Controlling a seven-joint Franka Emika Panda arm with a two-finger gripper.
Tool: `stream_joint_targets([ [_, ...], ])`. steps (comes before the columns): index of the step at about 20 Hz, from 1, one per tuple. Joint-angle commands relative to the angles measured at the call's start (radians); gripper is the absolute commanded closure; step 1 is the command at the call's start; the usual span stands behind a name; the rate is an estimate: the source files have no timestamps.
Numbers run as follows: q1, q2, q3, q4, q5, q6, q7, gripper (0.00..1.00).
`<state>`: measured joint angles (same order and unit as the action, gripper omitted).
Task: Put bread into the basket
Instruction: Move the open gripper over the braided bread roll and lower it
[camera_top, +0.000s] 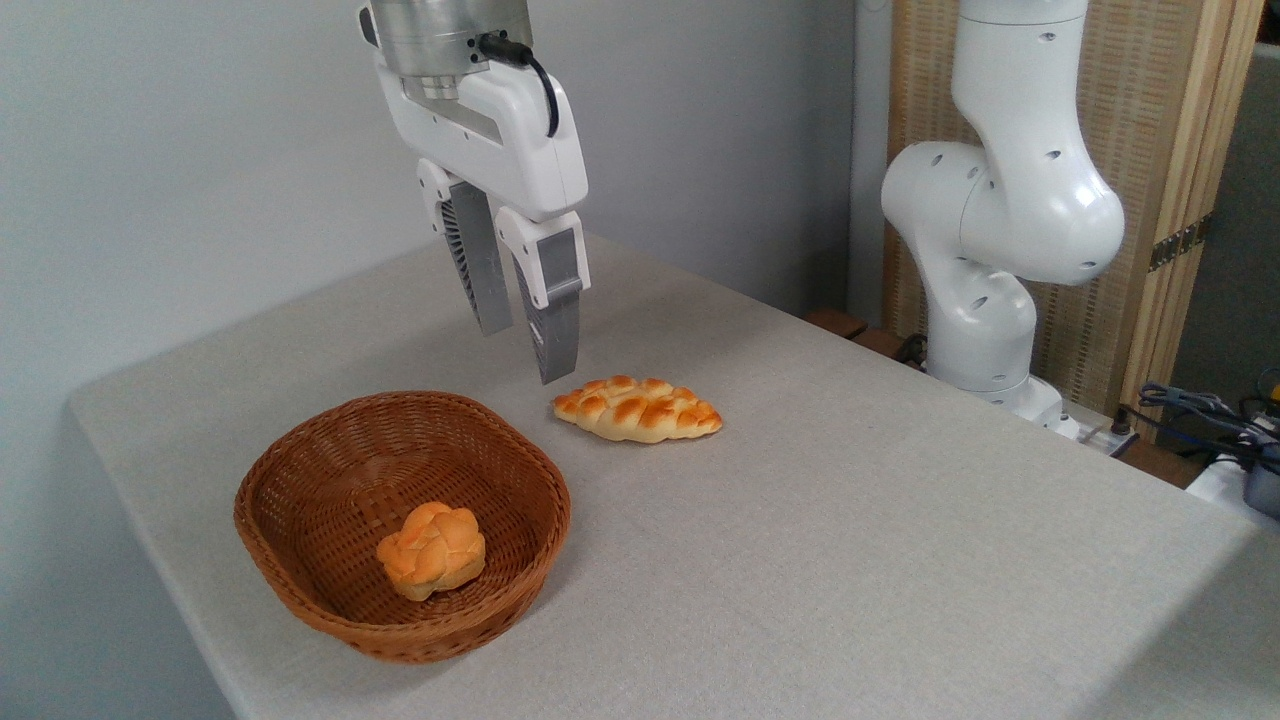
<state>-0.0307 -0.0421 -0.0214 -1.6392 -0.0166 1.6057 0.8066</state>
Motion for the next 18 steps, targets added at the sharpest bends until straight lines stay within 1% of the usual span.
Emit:
stream_joint_targets([
  [1,-0.009,-0.062,-0.005,-0.091,-0.025,0.005,0.023,0.0],
  [3,-0.014,-0.093,-0.005,-0.143,-0.032,0.028,0.043,0.0],
  [6,-0.02,-0.104,-0.005,-0.165,-0.034,0.028,0.057,0.0],
  [10,-0.02,-0.151,-0.005,-0.221,-0.032,0.028,0.109,0.0],
  [11,-0.023,-0.166,-0.006,-0.241,-0.032,0.028,0.132,0.0],
  [12,-0.035,-0.179,-0.006,-0.261,-0.032,0.028,0.156,0.0],
  [14,-0.046,-0.211,-0.008,-0.309,-0.034,0.028,0.236,0.0],
  [16,-0.072,-0.228,-0.008,-0.343,-0.034,0.028,0.33,0.0],
  [17,-0.08,-0.239,-0.008,-0.364,-0.034,0.028,0.359,0.0],
  [18,-0.1,-0.24,-0.008,-0.381,-0.035,0.029,0.377,0.0],
])
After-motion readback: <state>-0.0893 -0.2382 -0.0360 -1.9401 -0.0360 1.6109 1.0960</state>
